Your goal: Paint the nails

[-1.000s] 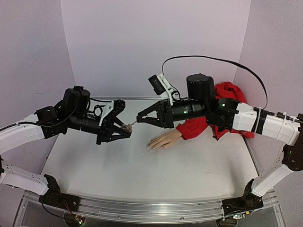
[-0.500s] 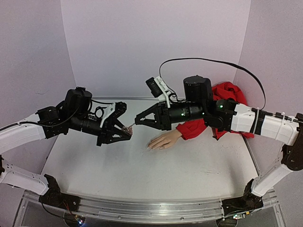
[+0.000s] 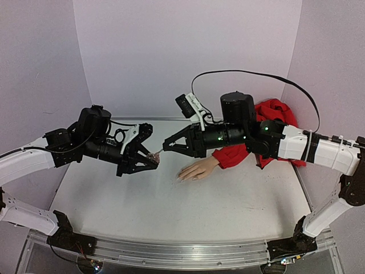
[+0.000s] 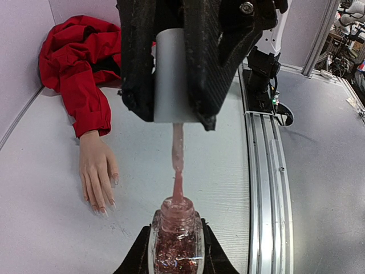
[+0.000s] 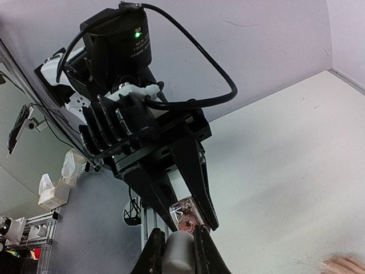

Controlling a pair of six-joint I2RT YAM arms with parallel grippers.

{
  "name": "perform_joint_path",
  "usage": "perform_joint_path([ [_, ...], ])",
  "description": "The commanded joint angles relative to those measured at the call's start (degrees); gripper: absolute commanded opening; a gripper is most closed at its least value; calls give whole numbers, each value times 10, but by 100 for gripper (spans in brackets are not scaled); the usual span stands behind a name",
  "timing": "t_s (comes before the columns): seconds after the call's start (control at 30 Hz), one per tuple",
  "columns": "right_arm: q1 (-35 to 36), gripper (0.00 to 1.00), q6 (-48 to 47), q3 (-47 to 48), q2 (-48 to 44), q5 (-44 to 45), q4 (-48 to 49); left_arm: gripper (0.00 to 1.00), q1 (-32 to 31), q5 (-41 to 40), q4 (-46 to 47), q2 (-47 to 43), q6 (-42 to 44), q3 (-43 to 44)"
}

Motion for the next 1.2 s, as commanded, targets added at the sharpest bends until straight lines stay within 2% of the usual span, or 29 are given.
perform_joint_path([
  [0.0, 3, 0, -8, 9, -5, -6, 18, 0, -2, 9, 19, -5, 5, 18],
  [0.73, 7, 0, -5, 24, 28, -13, 11, 0, -3, 12, 19, -3, 3, 20],
  [1.17, 12, 0, -7, 52, 68, -53, -10, 0, -5, 9, 19, -7, 3, 19],
])
